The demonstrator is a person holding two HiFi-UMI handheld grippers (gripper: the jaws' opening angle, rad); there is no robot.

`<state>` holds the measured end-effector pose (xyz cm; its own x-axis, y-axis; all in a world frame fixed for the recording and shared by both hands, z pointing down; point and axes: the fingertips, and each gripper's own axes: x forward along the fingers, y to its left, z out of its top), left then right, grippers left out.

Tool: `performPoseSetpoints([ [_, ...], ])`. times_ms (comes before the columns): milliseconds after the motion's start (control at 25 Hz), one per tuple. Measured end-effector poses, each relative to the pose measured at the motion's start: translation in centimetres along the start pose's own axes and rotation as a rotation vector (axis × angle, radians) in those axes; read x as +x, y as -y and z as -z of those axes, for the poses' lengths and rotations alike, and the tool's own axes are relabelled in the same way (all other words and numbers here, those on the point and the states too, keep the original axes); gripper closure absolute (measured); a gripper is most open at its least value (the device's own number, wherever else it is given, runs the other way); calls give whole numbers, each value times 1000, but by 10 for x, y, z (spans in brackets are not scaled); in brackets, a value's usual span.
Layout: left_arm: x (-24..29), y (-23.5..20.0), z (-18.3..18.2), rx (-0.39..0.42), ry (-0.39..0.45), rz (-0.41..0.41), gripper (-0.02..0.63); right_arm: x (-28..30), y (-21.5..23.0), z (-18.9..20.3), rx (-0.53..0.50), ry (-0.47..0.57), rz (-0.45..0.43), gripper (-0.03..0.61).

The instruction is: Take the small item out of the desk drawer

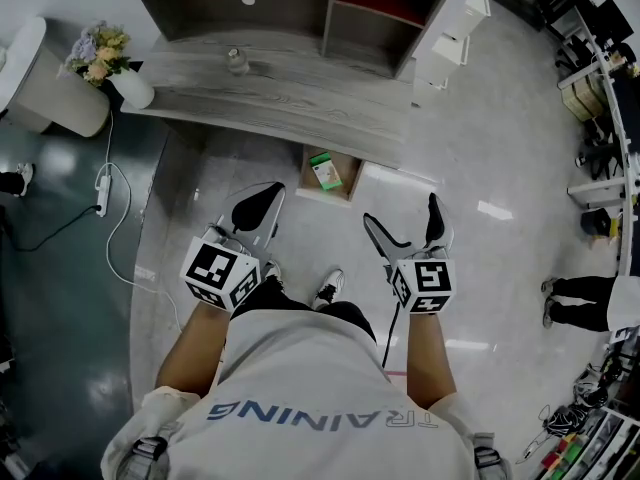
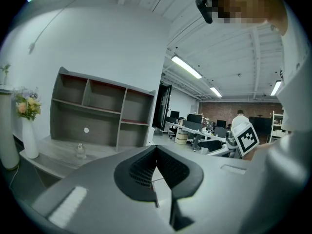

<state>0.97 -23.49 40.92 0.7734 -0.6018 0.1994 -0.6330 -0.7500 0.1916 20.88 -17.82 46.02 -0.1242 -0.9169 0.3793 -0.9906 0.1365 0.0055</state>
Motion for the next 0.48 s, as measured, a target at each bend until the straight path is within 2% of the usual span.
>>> performPoseSetpoints([
  [240,-8,-15,6,-23,-7,-35,615,38,-20,37,-30,-130,-40,11],
  [480,-22,-44,28,-53,-32,-92,615,100,-44,92,-59,-253,-68,15],
])
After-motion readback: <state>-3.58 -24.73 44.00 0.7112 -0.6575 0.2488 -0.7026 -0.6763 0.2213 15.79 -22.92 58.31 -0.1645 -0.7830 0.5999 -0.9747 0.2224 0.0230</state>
